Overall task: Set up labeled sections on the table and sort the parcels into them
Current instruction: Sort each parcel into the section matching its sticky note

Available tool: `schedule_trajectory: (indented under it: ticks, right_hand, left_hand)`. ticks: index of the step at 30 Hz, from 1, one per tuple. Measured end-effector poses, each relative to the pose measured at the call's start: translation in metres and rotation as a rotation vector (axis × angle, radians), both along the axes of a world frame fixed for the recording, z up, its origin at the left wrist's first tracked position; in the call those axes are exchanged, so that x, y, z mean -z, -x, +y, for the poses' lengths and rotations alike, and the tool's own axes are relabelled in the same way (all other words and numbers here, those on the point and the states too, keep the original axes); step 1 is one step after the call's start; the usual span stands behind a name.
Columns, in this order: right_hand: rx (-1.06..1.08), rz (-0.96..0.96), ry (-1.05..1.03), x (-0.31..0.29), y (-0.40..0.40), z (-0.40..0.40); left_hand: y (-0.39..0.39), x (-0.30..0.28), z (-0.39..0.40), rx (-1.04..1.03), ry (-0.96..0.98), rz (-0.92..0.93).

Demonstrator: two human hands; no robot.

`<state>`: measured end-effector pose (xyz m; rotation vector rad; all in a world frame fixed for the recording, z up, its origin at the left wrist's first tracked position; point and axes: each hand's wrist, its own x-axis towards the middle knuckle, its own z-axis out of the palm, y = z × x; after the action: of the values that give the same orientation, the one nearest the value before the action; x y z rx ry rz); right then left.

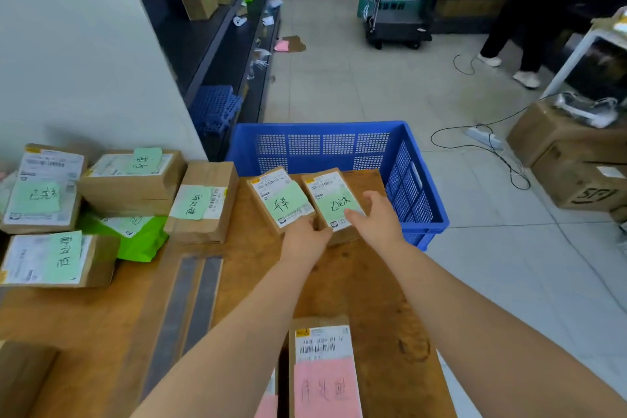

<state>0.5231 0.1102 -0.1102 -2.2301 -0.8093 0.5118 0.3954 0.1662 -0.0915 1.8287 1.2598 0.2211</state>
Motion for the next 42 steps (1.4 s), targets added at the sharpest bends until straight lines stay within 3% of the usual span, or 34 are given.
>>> schedule_trajectory:
  ticks: [9,14,21,31,42]
  right_hand:
    - [0.038,0.126,0.021,0.028,-0.011,0.018]
    - [0.182,0.219,-0.166,0.021,0.001,-0.008]
    - [0.158,0.260,-0.435,-0.040,0.042,-0.044]
    - [-0.200,0.416,-0.583,-0.152,0.173,-0.081]
    - [-0.518,0.634,-0.603,-0.181,0.371,-0.106]
  left_hand:
    - [-0.023,0.024,0.008,-0.027,0.005,-0.071]
    - [-0.009,0.014,-0.007,-0.128,0.004,-0.192]
    - [0.031,-0.043,-0.036,-0.285,-0.005,-0.413]
    - [0.183,-0.129,-0.108,-0.578,-0.068,-0.621]
    - [0.390,-0.168,-0.180,-0.900,-0.287,-0.567]
